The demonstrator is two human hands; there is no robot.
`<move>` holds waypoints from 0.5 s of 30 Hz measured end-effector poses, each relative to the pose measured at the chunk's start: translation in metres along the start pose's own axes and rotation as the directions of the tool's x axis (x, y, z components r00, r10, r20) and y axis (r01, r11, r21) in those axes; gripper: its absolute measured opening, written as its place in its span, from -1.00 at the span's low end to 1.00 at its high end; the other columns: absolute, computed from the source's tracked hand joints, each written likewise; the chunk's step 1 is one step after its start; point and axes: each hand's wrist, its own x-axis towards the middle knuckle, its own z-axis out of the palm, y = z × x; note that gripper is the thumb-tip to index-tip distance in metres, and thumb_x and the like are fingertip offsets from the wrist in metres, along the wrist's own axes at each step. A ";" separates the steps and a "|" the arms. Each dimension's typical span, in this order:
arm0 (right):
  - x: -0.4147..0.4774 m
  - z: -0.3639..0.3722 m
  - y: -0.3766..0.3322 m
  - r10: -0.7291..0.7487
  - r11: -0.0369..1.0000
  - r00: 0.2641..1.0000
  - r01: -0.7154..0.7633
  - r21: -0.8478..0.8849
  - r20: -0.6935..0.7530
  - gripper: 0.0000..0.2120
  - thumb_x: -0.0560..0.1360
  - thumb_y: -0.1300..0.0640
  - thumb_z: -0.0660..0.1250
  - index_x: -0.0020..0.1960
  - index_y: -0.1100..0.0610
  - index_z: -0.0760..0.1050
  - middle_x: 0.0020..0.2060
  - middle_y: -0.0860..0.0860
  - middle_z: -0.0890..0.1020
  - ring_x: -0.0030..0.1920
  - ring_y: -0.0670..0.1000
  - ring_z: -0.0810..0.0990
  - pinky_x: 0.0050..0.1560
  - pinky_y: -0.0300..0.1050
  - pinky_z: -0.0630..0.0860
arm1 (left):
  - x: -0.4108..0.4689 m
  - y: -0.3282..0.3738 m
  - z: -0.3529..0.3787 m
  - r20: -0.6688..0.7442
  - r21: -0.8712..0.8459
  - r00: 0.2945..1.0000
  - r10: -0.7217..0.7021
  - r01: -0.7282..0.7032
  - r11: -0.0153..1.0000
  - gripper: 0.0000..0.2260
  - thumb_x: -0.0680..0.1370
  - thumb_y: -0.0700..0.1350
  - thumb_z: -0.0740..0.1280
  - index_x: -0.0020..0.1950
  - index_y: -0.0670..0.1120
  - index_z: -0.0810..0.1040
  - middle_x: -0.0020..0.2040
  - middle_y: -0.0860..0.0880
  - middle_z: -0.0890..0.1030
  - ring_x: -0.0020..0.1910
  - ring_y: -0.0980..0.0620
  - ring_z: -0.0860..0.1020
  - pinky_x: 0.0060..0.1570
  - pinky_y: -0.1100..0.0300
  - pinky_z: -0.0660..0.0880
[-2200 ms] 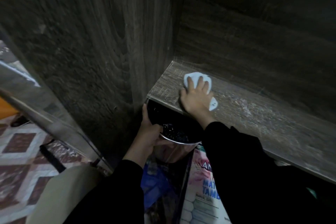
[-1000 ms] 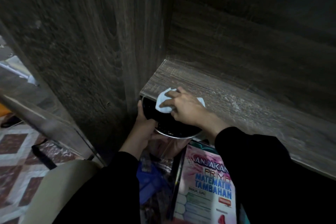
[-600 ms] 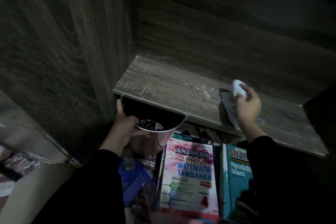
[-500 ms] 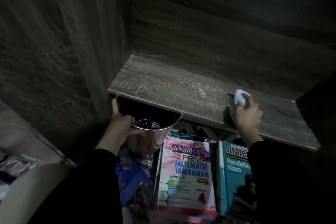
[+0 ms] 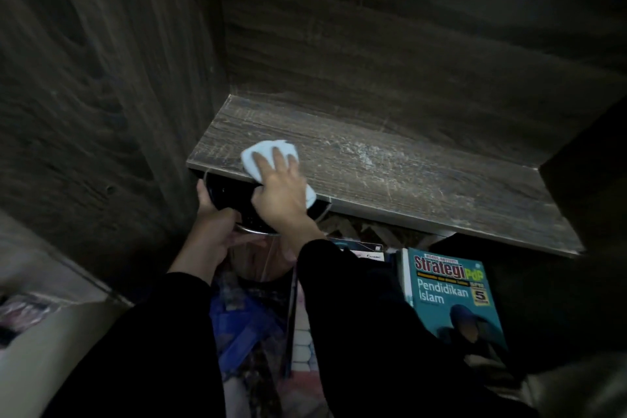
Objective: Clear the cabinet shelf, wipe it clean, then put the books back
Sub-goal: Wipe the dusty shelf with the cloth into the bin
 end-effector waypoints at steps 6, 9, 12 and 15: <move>0.007 -0.017 -0.005 -0.112 0.890 0.994 0.093 0.446 0.016 -0.53 0.38 0.39 0.27 0.23 0.08 0.58 0.27 0.09 0.55 0.17 0.06 0.54 0.14 -0.21 0.40 | -0.008 0.005 0.004 -0.019 -0.007 1.000 -0.017 0.017 1.000 -0.19 0.51 -0.46 0.17 0.56 0.15 -0.07 0.43 -0.16 0.35 -0.13 -0.19 0.56 -0.53 0.01 0.57; 0.008 -0.047 0.022 0.088 0.720 0.994 -0.014 0.694 -0.071 -0.56 0.37 0.43 0.21 0.12 0.12 0.64 0.07 0.05 0.65 -0.22 -0.06 0.59 -0.29 -0.36 0.47 | -0.009 0.006 0.008 -0.038 -0.013 0.999 -0.019 0.018 1.000 -0.18 0.49 -0.52 0.05 0.56 0.15 -0.09 0.49 -0.12 0.22 -0.26 -0.12 0.50 -0.60 0.05 0.54; 0.006 -0.086 0.080 0.329 0.652 0.925 -0.079 0.754 -0.188 -0.59 0.40 0.43 0.20 0.10 0.11 0.63 -0.07 -0.03 0.63 -0.40 -0.17 0.51 -0.38 -0.33 0.45 | -0.008 0.006 0.008 -0.021 -0.025 1.000 -0.009 0.008 1.000 -0.17 0.47 -0.53 0.03 0.56 0.14 -0.08 0.45 -0.12 0.28 -0.23 -0.14 0.51 -0.61 0.03 0.53; -0.005 -0.121 0.156 0.500 0.701 0.796 -0.141 0.699 -0.340 -0.63 0.37 0.33 0.25 0.05 0.03 0.64 -0.02 0.01 0.66 -0.15 -0.03 0.59 -0.07 -0.08 0.55 | -0.003 0.003 0.008 -0.021 -0.035 1.000 0.003 -0.004 0.999 -0.19 0.46 -0.54 0.01 0.55 0.11 -0.05 0.31 -0.06 0.34 -0.22 -0.13 0.51 -0.60 -0.04 0.54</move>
